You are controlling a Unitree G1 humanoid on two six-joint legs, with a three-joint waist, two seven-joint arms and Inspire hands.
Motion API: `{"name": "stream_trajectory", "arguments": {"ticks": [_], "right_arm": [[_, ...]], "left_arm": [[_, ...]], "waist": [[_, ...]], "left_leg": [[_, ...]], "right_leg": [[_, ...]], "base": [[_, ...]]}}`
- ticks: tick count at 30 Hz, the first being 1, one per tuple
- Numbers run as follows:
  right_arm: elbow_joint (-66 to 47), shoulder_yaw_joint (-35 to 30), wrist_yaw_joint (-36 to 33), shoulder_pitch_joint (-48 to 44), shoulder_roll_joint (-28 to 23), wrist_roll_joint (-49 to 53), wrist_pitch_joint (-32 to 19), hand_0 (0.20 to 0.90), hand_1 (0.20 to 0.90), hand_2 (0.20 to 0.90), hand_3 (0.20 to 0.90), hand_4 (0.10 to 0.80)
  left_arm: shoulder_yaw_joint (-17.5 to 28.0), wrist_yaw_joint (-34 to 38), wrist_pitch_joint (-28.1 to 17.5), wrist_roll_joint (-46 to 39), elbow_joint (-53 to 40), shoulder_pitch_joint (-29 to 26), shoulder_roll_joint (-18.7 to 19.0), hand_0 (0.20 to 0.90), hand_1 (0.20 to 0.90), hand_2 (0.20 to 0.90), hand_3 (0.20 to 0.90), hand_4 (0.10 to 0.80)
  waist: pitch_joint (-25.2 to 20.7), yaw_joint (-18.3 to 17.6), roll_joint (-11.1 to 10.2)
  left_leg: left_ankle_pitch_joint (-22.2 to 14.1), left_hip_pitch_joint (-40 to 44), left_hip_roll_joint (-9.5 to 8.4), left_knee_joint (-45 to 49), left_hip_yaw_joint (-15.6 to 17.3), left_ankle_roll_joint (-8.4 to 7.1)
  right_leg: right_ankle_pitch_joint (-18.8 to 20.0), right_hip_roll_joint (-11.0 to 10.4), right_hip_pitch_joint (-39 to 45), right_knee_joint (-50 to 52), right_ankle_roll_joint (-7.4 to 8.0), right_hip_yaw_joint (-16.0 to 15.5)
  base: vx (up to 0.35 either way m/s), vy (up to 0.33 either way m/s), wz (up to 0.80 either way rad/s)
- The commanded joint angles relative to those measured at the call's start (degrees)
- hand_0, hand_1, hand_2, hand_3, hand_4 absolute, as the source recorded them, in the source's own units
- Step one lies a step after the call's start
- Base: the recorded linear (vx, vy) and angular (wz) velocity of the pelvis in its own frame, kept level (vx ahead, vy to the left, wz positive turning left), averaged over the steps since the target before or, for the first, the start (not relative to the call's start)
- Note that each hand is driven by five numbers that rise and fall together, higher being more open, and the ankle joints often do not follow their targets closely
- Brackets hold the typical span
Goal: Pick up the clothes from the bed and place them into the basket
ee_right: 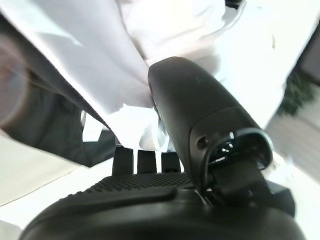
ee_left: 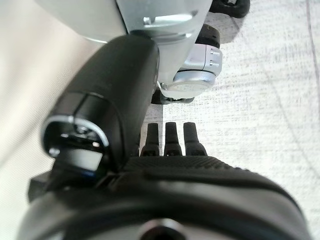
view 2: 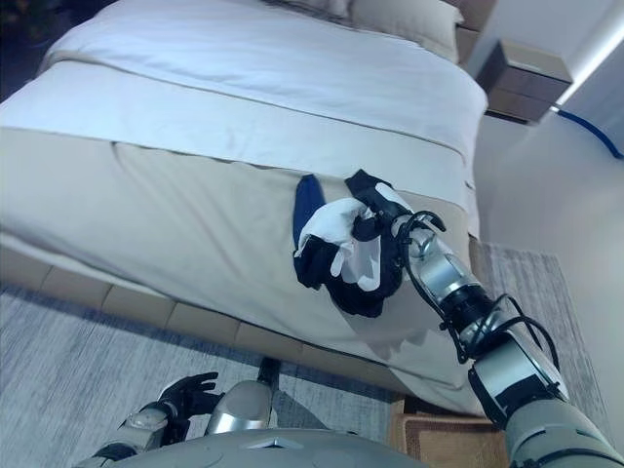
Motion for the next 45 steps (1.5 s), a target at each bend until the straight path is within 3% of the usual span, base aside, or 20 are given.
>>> {"name": "stream_trajectory", "arguments": {"ticks": [1, 10, 11, 12, 13, 27, 28, 29, 30, 37, 45], "right_arm": [[1.78, -0.22, -4.65, -14.23, -2.34, -0.99, 1.46, 0.9, 0.9, 0.9, 0.9, 0.8], [4.0, 0.13, -1.48, -15.24, -3.3, -3.53, 5.24, 0.9, 0.9, 0.9, 0.9, 0.8], [3.83, 0.07, -0.92, -15.16, -3.4, -3.82, 5.28, 0.587, 0.587, 0.587, 0.535, 0.435], [3.95, 0.14, -0.51, -14.85, -3.28, -4.32, 5.19, 0.368, 0.368, 0.368, 0.28, 0.18], [3.98, 0.2, -0.61, -14.75, -3.21, -4.33, 5.08, 0.3, 0.3, 0.3, 0.2, 0.1], [2.7, -0.21, 0.08, -14.02, -3.63, -7.32, 3.62, 0.3, 0.3, 0.3, 0.2, 0.1], [2.42, -0.01, -0.15, -13.7, -3.31, -7.23, 3.65, 0.493, 0.493, 0.493, 0.425, 0.325], [2.38, 0.07, -0.3, -13.63, -3.15, -7.23, 3.63, 0.596, 0.596, 0.596, 0.546, 0.446], [2.32, 0.22, -0.47, -13.49, -2.67, -7.43, 3.09, 0.9, 0.9, 0.9, 0.9, 0.8], [1.32, 4.1, -5.71, -16.34, 0.19, -17.7, -0.01, 0.9, 0.9, 0.9, 0.9, 0.8], [2.7, 7.33, -2.32, -19.79, 1.68, -21.3, 2.91, 0.9, 0.9, 0.9, 0.9, 0.8]], "left_arm": [[-5.31, -1.16, -0.02, -0.08, -0.09, -1.21, 1.11, 0.9, 0.9, 0.9, 0.9, 0.8], [-5.06, -0.91, -0.17, 0.17, -0.02, -1.95, 2.17, 0.9, 0.9, 0.9, 0.9, 0.8], [-4.96, -0.94, -0.27, 0.27, -0.02, -1.78, 2.12, 0.9, 0.9, 0.9, 0.9, 0.8], [-5.0, -1.14, -0.55, 0.12, 0.02, -1.5, 2.08, 0.9, 0.9, 0.9, 0.9, 0.8], [-5.0, -1.2, -0.65, 0.16, -0.08, -1.38, 2.02, 0.9, 0.9, 0.9, 0.9, 0.8], [-5.34, -1.44, -0.9, -0.3, -0.99, -1.5, 1.88, 0.9, 0.9, 0.9, 0.9, 0.8], [-5.3, -1.57, -0.97, -0.38, -0.91, -1.51, 1.89, 0.9, 0.9, 0.9, 0.9, 0.8], [-5.31, -1.64, -0.97, -0.42, -0.9, -1.59, 1.9, 0.9, 0.9, 0.9, 0.9, 0.8], [-5.39, -1.68, -0.98, -0.61, -0.92, -1.71, 1.89, 0.9, 0.9, 0.9, 0.9, 0.8], [-6.46, -0.95, -1.95, -2.31, -1.9, -3.79, 1.75, 0.9, 0.9, 0.9, 0.9, 0.8], [-6.4, -1.0, -2.58, -3.53, -2.87, -5.56, 2.51, 0.9, 0.9, 0.9, 0.9, 0.8]], "waist": [[0.52, 2.65, -0.72], [2.26, 3.57, -1.1], [2.22, 3.49, -1.15], [2.08, 3.4, -1.12], [2.03, 3.4, -1.12], [1.75, 2.35, -0.94], [1.76, 2.32, -0.87], [1.8, 2.33, -0.85], [1.97, 2.4, -0.79], [5.35, 4.08, -0.67], [8.5, 6.95, -0.57]], "left_leg": [[-10.77, 4.76, -1.26, 0.94, 1.34, 3.08], [-9.83, 3.31, -1.3, 0.67, -0.09, 2.87], [-9.79, 3.4, -1.28, 0.62, -0.08, 2.85], [-9.72, 3.58, -1.25, 0.51, -0.08, 2.8], [-9.69, 3.63, -1.23, 0.46, -0.05, 2.79], [-9.94, 3.95, -1.32, 0.34, 0.74, 2.78], [-9.97, 3.94, -1.34, 0.37, 0.75, 2.79], [-9.98, 3.86, -1.36, 0.43, 0.76, 2.8], [-10.0, 3.67, -1.4, 0.54, 0.68, 2.82], [-9.46, 0.37, -1.62, 1.63, -0.59, 3.01], [-9.99, -2.31, -1.8, 2.87, -3.75, 2.78]], "right_leg": [[2.3, 0.69, -4.95, 3.68, -2.04, -1.7], [2.24, 0.93, -5.91, 4.3, -2.12, -2.57], [2.2, 0.94, -5.9, 4.36, -2.13, -2.49], [2.08, 0.99, -5.81, 4.45, -2.19, -2.32], [2.06, 1.02, -5.78, 4.46, -2.22, -2.27], [2.34, 0.8, -6.03, 4.19, -1.89, -0.99], [2.33, 0.75, -6.07, 4.17, -1.89, -0.91], [2.31, 0.72, -6.1, 4.17, -1.89, -0.89], [2.25, 0.68, -6.24, 4.25, -1.9, -0.85], [2.22, 0.62, -8.29, 5.18, -2.02, -1.3], [-0.18, 0.37, -9.56, 8.74, -2.52, -2.11]], "base": [[-0.102, -0.044, 0.29], [-0.039, -0.005, 0.09], [0.022, 0.032, 0.0], [0.025, 0.039, -0.01], [0.024, 0.042, -0.02], [0.005, 0.01, -0.01], [0.02, 0.03, -0.06], [0.007, 0.026, -0.05], [0.0, 0.0, 0.0], [-0.083, -0.003, 0.01], [-0.014, 0.001, 0.12]]}}
